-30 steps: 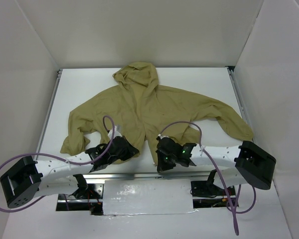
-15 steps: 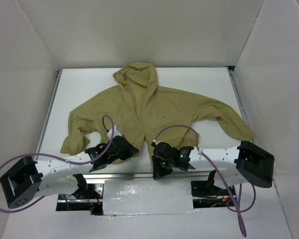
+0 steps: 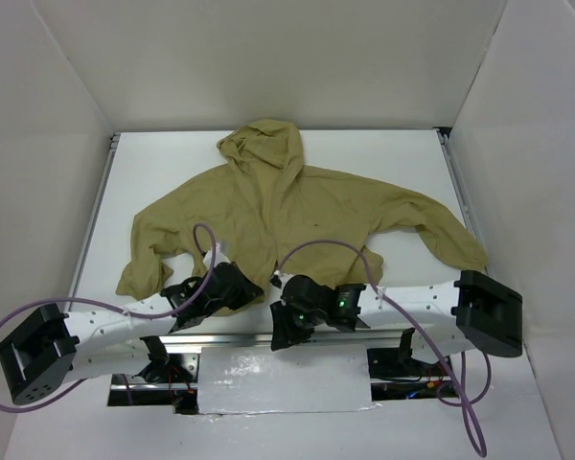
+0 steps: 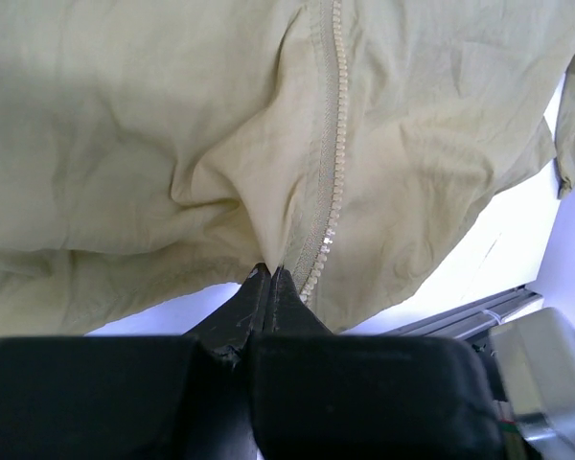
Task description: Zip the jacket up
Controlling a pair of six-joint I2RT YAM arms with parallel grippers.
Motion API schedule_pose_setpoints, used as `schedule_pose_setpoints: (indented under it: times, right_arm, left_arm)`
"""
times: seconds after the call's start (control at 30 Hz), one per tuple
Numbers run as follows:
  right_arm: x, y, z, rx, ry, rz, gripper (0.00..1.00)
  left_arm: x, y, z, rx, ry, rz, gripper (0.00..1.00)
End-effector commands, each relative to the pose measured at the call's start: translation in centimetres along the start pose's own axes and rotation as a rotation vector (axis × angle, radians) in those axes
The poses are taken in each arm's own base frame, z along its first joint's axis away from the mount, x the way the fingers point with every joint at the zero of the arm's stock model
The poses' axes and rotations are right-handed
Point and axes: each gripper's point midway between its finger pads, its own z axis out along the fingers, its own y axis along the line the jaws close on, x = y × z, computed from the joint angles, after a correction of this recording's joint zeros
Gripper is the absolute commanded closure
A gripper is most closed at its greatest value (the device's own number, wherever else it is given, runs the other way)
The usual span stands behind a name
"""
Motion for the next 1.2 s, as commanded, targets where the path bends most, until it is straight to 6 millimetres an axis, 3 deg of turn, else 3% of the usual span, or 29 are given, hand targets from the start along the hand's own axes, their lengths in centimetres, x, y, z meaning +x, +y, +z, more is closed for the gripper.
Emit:
schedule_pose_setpoints:
  times: [0.0,0.07,0.17,0.23,0.33,0.67,0.77,1.0,1.13,1.17]
  right_arm:
    - [-0.9,1.6,-0.3,-0.048,-0.029,-0.036,0.64]
    - [-1.1,1.0,-1.0,-0.024,-0.067,-0.025,0.59]
    - [-3.1,-1.7,-2.7,0.128,-0.188,-0.012,0.46]
    - [-4.4,-5.6,-3.6,0.302,-0.235,0.027,0.46]
    - [-5.1,-8.4,-3.8,0.417,-0.250,0.025,0.51]
    - [-3.8,-9.9,-1.8,0.449,-0.159,-0.009,0.50]
    - [-4.0,-11.3,-0.8,0.497,-0.124,0.026,0.52]
    - [-7.7,-15.4,-0.6,0.532,-0.122,0.192,0.54]
    - [-12.4,-16.3,-1.0,0.555,-0.153,0.188,0.54]
    - [-12.2,-16.7,-0.9,0.576,-0.119,0.188,0.55]
  left_arm:
    - [-0.9,-0.1,-0.4,-0.004,-0.034,-0.010,1.00]
    - [-1.0,0.6,-0.5,-0.036,-0.038,-0.006,1.00]
    - [-1.1,0.9,-0.5,-0.056,-0.040,0.008,1.00]
    - [-1.2,0.6,-0.6,-0.053,-0.041,0.017,1.00]
    - [-1.3,0.0,-0.6,-0.049,-0.038,0.033,1.00]
    - [-1.3,0.4,-0.8,-0.051,-0.034,0.045,1.00]
    - [-1.4,0.6,-0.6,-0.069,-0.038,0.047,1.00]
    - [-2.4,1.1,0.4,-0.086,-0.042,0.042,1.00]
    - [-4.6,1.1,1.1,-0.084,-0.082,0.028,1.00]
    - [-4.9,0.9,1.1,-0.078,-0.082,0.033,1.00]
